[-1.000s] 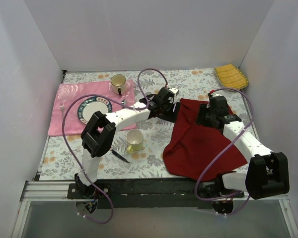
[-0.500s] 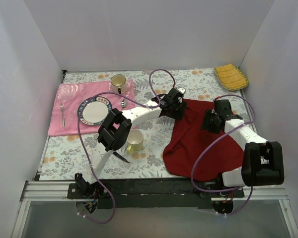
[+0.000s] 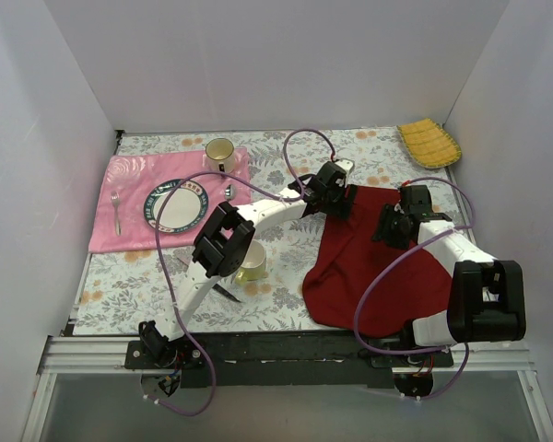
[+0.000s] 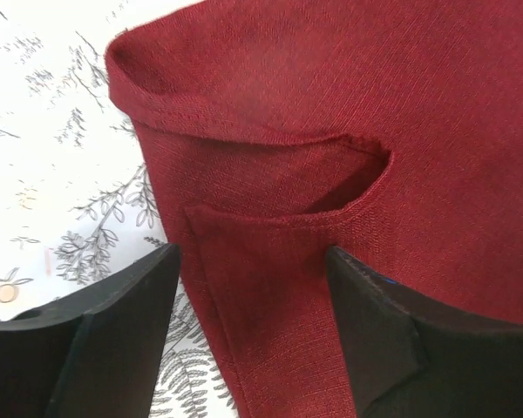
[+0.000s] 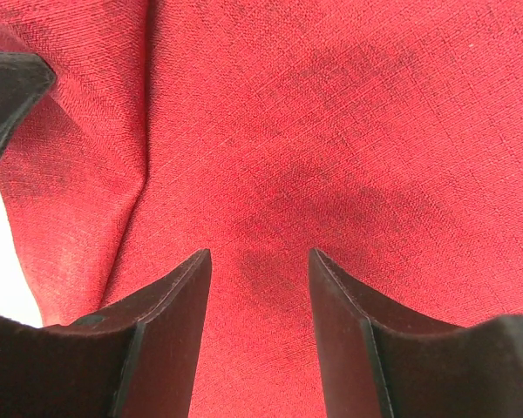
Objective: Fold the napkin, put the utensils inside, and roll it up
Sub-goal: Flatten the napkin out
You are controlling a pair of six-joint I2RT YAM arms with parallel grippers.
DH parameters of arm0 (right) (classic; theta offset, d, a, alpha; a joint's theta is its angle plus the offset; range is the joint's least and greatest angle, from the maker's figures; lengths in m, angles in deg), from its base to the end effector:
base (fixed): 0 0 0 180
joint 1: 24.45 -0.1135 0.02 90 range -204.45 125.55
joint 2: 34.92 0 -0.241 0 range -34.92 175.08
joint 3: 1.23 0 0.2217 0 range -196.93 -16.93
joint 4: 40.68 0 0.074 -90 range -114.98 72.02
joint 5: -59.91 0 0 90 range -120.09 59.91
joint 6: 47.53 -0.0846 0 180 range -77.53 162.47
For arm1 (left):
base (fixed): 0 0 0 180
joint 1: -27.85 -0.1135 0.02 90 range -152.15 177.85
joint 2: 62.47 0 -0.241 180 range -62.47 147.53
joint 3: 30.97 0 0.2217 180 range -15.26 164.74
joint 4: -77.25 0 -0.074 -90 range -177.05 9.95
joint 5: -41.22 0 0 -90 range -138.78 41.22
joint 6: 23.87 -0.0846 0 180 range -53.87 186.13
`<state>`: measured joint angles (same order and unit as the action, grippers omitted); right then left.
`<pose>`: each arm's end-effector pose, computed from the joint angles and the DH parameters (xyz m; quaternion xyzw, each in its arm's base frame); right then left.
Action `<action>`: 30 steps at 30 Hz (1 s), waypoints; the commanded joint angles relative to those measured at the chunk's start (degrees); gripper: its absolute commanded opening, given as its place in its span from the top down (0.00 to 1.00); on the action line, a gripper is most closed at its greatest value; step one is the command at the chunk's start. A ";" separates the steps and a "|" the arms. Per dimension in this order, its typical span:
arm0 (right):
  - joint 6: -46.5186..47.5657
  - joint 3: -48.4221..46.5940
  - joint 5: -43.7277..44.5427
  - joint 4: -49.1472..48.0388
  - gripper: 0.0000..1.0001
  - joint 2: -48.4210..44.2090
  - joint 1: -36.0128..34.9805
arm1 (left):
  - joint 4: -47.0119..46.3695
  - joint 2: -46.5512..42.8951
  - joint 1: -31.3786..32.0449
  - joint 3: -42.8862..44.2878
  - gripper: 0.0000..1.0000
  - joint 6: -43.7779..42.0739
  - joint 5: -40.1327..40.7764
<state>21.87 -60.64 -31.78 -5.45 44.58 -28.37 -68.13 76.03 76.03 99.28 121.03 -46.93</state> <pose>0.2737 0.0213 0.1439 0.1341 0.9450 0.0770 0.2882 0.3595 -0.3977 0.1335 -0.0602 0.9145 -0.3038 0.2602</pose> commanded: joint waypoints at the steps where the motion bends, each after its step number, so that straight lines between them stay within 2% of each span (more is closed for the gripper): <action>1: -0.05 -0.24 -0.24 -0.63 0.43 0.39 0.41 | -2.30 0.46 0.24 2.88 0.37 0.12 -1.76; 10: 0.30 -0.07 0.72 -0.81 0.43 1.35 0.50 | -4.42 0.81 0.42 3.50 0.56 2.94 -1.06; 15: -0.93 0.28 0.47 -0.98 0.43 3.46 1.37 | -5.03 -0.59 0.42 2.70 0.79 2.59 0.00; 17: -1.19 0.37 -0.15 -1.16 0.43 4.60 1.99 | -4.94 -0.51 0.42 3.05 0.81 1.97 0.26; 18: -1.28 0.46 -0.15 -1.07 0.43 4.78 1.99 | -4.86 -0.42 0.42 3.40 0.75 1.88 0.18; 19: -1.37 0.55 -0.15 -1.16 0.43 5.04 2.08 | -4.51 -0.07 0.42 3.76 0.64 1.97 0.17; 21: -1.28 0.72 -0.15 -1.25 0.43 5.05 2.16 | -4.24 0.02 0.51 4.02 0.38 2.41 -0.35; 22: -1.28 0.72 -0.06 -1.16 0.43 4.70 2.25 | -4.41 0.11 0.42 3.94 0.34 2.50 -1.22; 26: -1.28 0.73 -0.24 -1.34 0.43 4.34 2.43 | -4.59 1.25 0.51 4.55 0.31 2.67 -1.76; 30: -1.28 0.64 -0.24 -1.33 0.43 4.96 2.43 | -5.29 2.74 0.51 5.43 0.33 3.64 -4.48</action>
<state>21.17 -60.51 -31.83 -6.08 49.35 -26.32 -72.28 78.89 76.14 102.08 124.04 -48.59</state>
